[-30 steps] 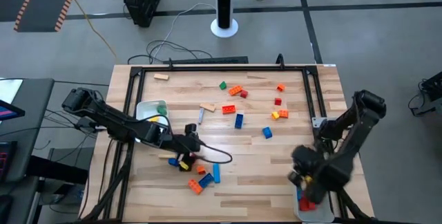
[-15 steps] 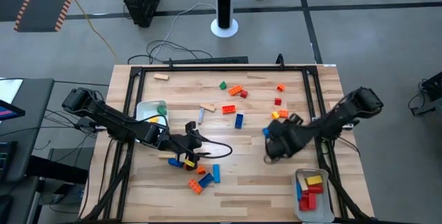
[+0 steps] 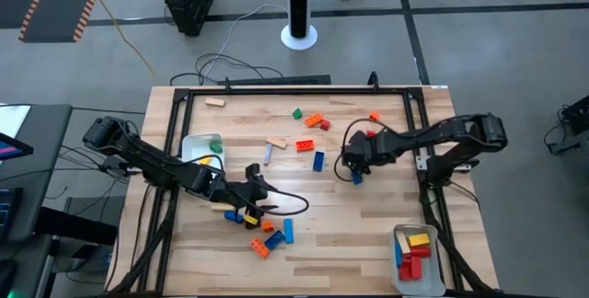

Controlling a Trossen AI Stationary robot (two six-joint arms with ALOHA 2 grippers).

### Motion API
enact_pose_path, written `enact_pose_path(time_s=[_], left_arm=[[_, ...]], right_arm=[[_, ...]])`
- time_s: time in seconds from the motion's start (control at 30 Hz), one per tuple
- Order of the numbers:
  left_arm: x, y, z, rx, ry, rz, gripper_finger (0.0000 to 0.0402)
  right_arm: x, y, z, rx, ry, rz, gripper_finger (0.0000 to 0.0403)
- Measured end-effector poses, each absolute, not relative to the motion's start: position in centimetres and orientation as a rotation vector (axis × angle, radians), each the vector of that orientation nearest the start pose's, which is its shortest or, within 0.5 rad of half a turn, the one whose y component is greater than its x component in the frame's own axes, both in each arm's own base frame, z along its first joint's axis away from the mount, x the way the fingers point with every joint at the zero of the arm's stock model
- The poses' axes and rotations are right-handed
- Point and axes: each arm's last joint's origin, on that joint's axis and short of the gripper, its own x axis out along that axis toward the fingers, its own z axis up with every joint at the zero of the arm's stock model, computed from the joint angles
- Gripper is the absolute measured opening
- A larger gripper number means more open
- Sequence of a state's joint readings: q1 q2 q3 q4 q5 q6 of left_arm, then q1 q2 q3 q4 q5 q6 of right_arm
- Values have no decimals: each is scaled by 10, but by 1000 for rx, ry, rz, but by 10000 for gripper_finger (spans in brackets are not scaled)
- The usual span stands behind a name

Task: Sort blocks by size
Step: Put the yellow small game piece into the white bin

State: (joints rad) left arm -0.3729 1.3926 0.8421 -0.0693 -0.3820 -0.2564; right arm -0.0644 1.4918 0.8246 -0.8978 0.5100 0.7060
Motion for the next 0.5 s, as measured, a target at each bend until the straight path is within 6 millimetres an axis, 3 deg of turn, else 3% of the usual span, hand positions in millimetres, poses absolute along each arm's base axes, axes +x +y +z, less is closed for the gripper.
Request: enact_pose_path(time_s=[0.33, 0.5], left_arm=[[269, -99, 226, -46, 626, 92, 228], [268, -102, 226, -50, 634, 84, 228]], right_arm=[[227, -47, 168, 315, 1344, -881, 269], [228, -52, 164, 366, 1341, -825, 240]])
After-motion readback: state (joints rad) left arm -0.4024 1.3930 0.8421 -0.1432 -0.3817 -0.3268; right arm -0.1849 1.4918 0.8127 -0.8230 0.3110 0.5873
